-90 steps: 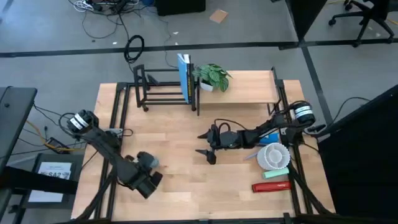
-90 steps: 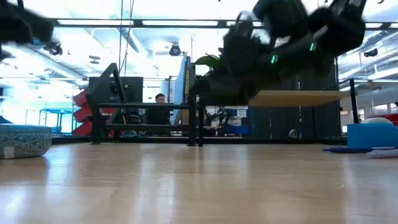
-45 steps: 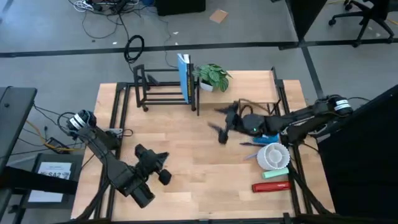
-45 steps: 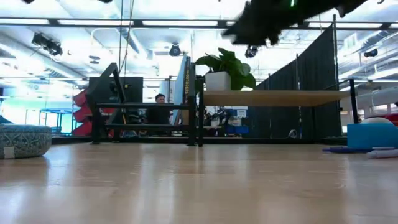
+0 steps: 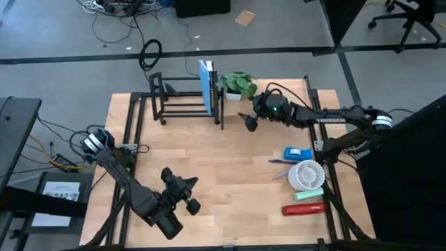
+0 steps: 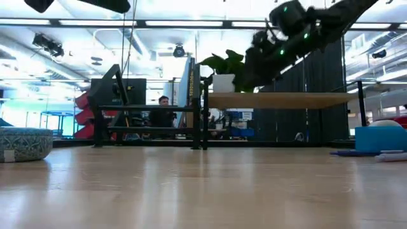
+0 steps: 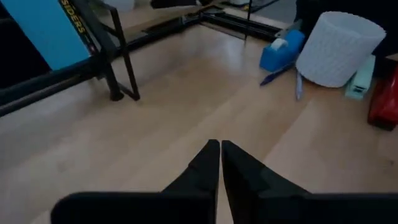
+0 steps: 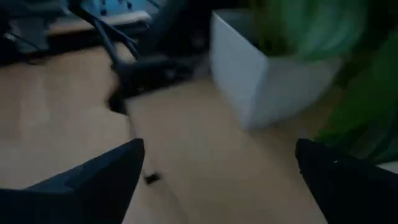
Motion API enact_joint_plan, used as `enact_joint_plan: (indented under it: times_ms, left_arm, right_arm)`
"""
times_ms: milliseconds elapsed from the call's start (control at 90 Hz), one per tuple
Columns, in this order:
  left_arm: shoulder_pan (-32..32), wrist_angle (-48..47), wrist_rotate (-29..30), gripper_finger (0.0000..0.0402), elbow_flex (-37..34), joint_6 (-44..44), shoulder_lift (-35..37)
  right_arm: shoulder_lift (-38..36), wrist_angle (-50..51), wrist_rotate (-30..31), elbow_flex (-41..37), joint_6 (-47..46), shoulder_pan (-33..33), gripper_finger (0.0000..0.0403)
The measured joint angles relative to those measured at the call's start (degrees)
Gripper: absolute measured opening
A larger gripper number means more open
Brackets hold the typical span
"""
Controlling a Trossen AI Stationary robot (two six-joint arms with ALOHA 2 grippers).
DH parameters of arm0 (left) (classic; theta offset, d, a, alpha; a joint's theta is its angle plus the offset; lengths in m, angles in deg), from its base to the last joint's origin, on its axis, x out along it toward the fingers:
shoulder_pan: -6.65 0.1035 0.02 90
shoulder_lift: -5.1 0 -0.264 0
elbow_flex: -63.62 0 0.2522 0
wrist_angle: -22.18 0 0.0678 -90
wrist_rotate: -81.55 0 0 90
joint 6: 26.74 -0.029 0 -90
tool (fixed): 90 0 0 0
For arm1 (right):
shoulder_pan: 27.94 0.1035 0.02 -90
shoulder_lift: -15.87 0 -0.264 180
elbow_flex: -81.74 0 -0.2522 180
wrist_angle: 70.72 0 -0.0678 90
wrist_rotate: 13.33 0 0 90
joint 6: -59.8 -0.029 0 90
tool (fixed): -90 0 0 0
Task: Stock shelves
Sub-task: Remove the flower pot from the shelf
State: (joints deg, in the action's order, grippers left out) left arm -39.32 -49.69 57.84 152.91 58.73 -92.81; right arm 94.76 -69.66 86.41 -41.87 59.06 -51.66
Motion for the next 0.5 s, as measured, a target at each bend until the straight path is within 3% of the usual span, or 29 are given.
enact_joint_plan:
  times_ms: [178, 344, 500]
  left_arm:
    - [0.2, 2.0, -0.2, 0.0000, 0.0, 0.0, 0.0]
    - [0.2, 4.3, -0.6, 0.0000, 0.0, 0.0, 0.0]
    - [0.2, 5.0, -0.6, 0.0000, 0.0, 0.0, 0.0]
  right_arm:
    - [2.9, -3.8, -6.3, 0.0, 2.4, -4.3, 0.0390]
    - [3.2, -8.0, -7.7, 0.0, 5.9, -7.2, 0.0392]
    - [3.6, -9.1, -19.1, 1.1, 7.9, -10.9, 0.0394]
